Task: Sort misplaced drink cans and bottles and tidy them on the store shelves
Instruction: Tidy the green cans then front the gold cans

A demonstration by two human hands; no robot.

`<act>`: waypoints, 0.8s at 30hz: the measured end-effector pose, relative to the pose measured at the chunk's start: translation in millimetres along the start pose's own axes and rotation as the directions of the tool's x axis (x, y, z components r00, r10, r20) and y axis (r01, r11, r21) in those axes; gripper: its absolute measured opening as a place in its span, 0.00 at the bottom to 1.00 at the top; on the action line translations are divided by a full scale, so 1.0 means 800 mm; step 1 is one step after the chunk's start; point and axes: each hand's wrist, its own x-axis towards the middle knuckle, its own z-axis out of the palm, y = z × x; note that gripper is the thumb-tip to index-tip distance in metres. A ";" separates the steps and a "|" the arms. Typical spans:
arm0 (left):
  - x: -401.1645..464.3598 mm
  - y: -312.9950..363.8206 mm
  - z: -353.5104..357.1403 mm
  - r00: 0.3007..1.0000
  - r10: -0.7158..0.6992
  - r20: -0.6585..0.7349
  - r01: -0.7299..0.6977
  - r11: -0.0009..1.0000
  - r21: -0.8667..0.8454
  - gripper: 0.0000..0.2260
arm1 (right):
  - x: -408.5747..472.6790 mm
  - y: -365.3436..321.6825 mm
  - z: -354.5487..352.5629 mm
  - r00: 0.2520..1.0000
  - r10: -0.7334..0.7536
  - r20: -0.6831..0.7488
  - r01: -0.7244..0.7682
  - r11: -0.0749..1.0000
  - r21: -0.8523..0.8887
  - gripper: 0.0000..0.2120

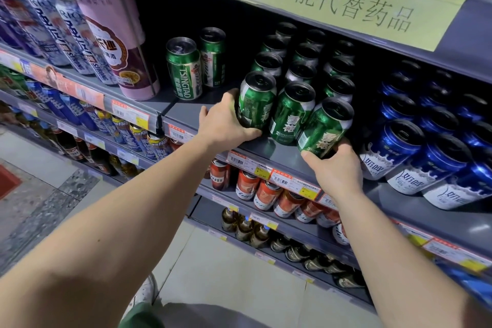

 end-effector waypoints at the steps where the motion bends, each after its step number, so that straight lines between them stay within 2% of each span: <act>1: 0.003 -0.001 0.000 1.000 -0.011 -0.021 0.011 1.000 0.000 0.44 | -0.001 -0.001 0.000 1.000 0.003 0.002 -0.003 1.000 -0.001 0.26; 4: 0.004 -0.001 0.002 0.997 -0.043 -0.057 0.040 0.997 -0.059 0.44 | -0.001 0.000 -0.001 1.000 0.005 0.004 -0.005 1.000 -0.001 0.26; 7: 0.002 -0.006 0.003 1.000 -0.029 0.008 0.030 0.993 -0.118 0.40 | 0.000 0.000 0.000 1.000 0.009 0.006 -0.009 1.000 0.002 0.26; 10: 0.005 -0.005 0.000 1.000 -0.020 0.018 0.022 0.992 -0.125 0.45 | 0.000 0.001 0.000 1.000 0.014 0.005 -0.014 1.000 -0.002 0.26; 15: 0.007 -0.017 0.005 0.999 -0.048 0.016 0.050 0.965 -0.258 0.44 | 0.001 0.001 0.001 1.000 0.018 0.006 -0.018 1.000 -0.009 0.24; 19: 0.007 -0.021 0.004 0.999 -0.035 0.041 0.045 0.955 -0.292 0.42 | 0.002 0.000 0.005 1.000 -0.004 -0.011 0.004 1.000 -0.020 0.24; 24: 0.006 -0.017 0.006 0.998 -0.062 -0.017 0.055 0.964 -0.261 0.36 | 0.003 -0.004 0.013 0.999 -0.021 -0.031 0.019 0.998 -0.062 0.24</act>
